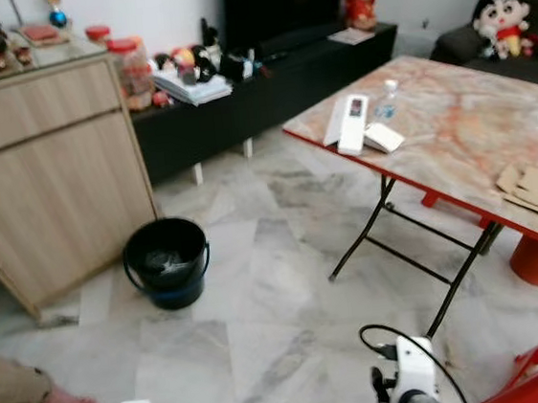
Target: Picking trash to rubbish bin
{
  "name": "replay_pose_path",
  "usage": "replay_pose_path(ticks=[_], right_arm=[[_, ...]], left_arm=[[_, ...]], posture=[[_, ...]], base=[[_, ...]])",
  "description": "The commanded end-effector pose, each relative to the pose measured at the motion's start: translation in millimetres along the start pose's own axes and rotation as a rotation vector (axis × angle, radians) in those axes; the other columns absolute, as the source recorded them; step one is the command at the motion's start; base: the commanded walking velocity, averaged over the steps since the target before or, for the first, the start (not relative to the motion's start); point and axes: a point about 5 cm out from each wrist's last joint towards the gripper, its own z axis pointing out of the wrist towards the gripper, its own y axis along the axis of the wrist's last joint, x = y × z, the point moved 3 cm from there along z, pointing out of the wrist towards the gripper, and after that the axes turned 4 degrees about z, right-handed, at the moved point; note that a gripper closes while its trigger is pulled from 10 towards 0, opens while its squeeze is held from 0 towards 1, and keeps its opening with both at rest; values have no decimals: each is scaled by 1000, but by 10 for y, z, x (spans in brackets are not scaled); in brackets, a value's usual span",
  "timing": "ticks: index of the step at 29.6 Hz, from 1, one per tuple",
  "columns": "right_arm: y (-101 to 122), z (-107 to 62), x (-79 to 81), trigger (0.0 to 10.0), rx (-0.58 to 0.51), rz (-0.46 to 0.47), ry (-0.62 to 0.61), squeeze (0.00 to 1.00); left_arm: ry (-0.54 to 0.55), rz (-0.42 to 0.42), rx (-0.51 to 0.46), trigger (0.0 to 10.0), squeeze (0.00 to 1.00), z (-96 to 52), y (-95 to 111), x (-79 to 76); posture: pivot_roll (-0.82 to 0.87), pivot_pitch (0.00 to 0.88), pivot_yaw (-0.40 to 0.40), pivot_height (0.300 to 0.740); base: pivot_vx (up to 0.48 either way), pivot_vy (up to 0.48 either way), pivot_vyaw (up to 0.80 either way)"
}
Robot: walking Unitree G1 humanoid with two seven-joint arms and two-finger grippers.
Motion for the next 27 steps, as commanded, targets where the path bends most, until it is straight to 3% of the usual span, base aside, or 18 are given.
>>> replay_pose_path(ticks=[1, 6, 27], right_arm=[[137, 15, -7, 10000, -42, -5, -4, 0], [138, 15, -9, 10000, -42, 4, -5, 0], [167, 18, -16, 10000, -49, 15, -10, 0]], left_arm=[[-3, 4, 12, 10000, 0, -8, -31, -28], [3, -2, 14, 10000, 0, -10, -49, -15], [16, -17, -2, 10000, 0, -4, -8, 2]], posture=[[-100, 4, -127, 740], [-99, 5, -128, 740], [-93, 8, -133, 740]], base=[[337, 0, 794], [339, 0, 710], [340, 0, 0]])
